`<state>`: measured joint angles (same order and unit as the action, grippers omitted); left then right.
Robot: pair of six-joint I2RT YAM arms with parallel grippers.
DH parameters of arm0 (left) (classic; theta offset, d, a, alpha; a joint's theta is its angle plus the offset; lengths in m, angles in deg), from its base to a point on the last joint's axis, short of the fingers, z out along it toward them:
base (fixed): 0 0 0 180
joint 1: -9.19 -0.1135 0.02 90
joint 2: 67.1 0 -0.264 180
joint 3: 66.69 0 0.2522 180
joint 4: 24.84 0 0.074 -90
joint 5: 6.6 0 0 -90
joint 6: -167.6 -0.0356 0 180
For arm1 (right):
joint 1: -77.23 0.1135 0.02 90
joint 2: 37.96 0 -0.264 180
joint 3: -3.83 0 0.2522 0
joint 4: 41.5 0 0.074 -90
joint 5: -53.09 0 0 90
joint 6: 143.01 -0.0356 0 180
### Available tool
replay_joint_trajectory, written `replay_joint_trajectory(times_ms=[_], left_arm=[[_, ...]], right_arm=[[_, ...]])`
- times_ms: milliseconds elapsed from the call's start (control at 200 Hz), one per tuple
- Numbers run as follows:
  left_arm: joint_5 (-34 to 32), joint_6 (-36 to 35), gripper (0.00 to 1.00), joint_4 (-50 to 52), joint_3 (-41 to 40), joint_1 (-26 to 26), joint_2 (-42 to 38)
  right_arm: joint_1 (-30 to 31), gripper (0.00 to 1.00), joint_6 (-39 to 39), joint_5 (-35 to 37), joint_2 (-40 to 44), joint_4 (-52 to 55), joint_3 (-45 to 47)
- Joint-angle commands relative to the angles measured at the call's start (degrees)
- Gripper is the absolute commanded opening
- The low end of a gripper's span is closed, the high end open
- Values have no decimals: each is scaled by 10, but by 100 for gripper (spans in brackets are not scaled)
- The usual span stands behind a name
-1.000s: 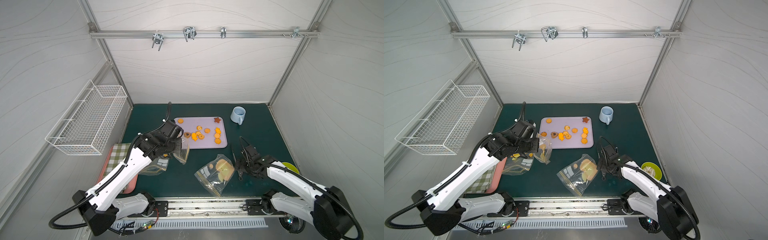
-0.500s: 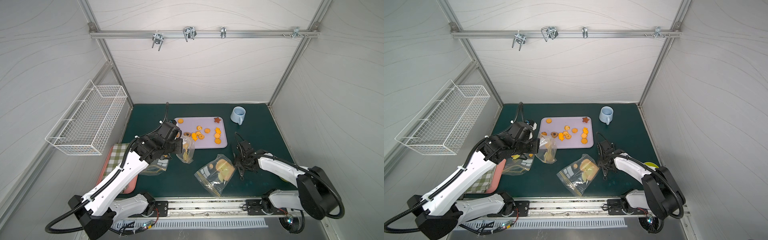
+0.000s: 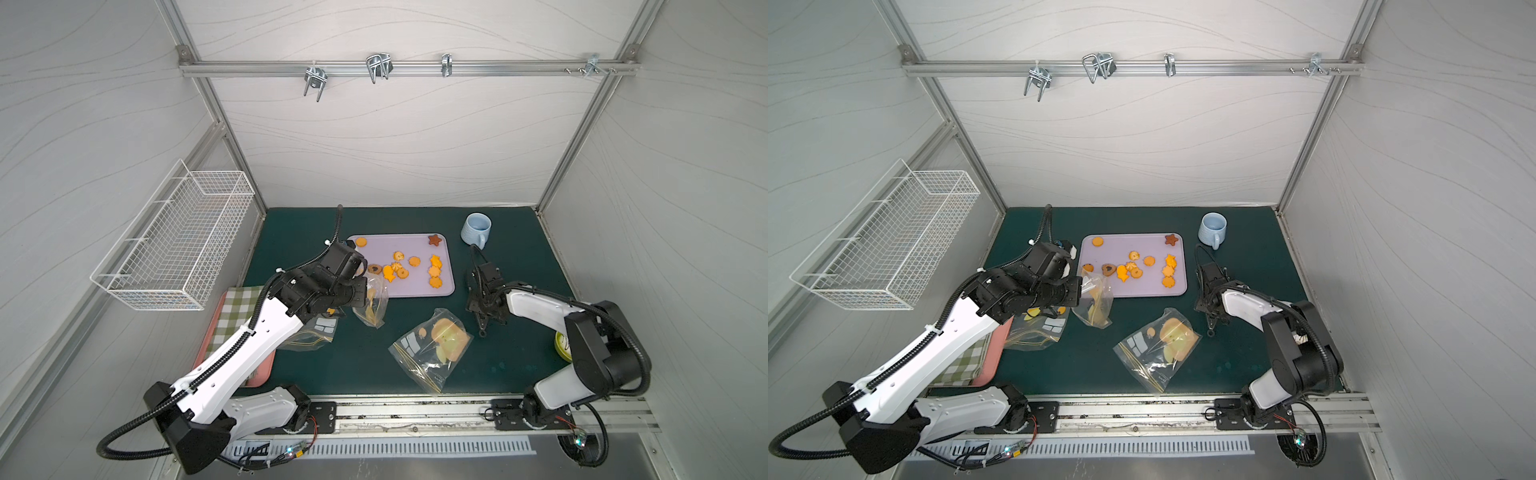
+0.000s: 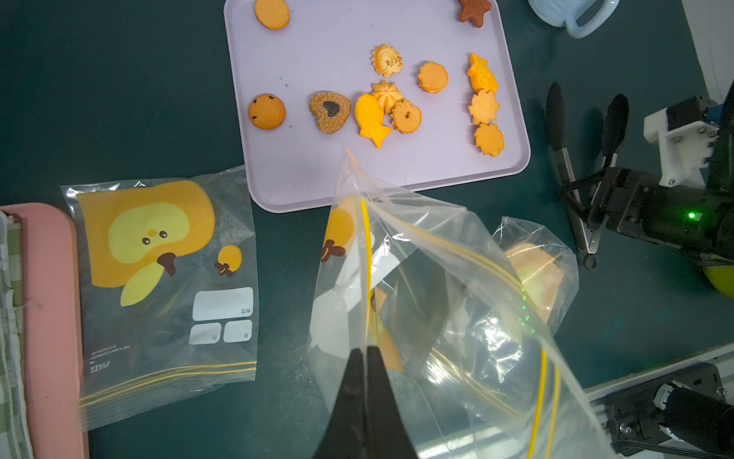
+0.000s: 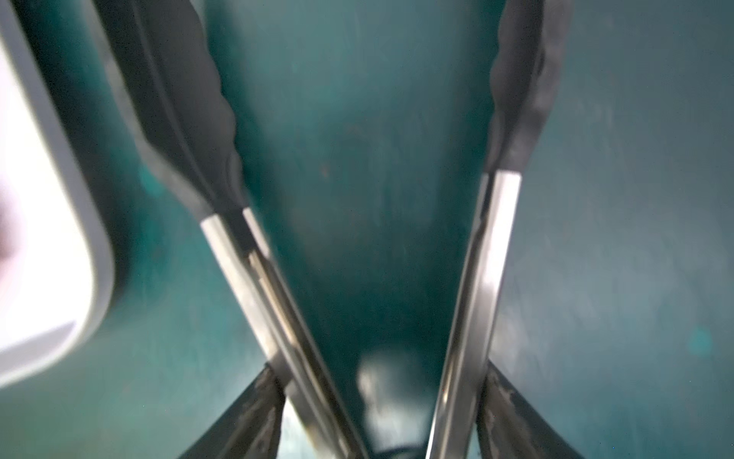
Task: Put the cookies into a resealable bag to prevent moisture
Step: Pick up the clamp from the center of the board.
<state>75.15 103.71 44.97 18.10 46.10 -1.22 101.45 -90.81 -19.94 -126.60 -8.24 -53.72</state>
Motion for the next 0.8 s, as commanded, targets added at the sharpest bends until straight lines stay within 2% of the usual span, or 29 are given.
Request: replay_joint_trajectory(times_ms=[0,115,225,395,510,655,795], left_arm=[[-13,-4,0,4,22,0,-6],[-14,-4,0,4,21,0,-7],[-17,-5,0,4,21,0,-6],[-23,-13,0,-4,20,0,-12],[-44,-50,0,-48,1,-1,-49],[-101,-79,0,17,62,-20,-29],[-204,-147,0,72,145,-32,30]], right_arm=[[-3,75,-2,32,-25,-32,-7],[4,80,-3,38,-31,-46,-2],[7,80,-5,44,-34,-47,-1],[10,72,-5,46,-33,-49,2],[14,69,1,51,1,-56,15],[14,69,20,56,88,-55,41],[17,68,36,39,175,-40,59]])
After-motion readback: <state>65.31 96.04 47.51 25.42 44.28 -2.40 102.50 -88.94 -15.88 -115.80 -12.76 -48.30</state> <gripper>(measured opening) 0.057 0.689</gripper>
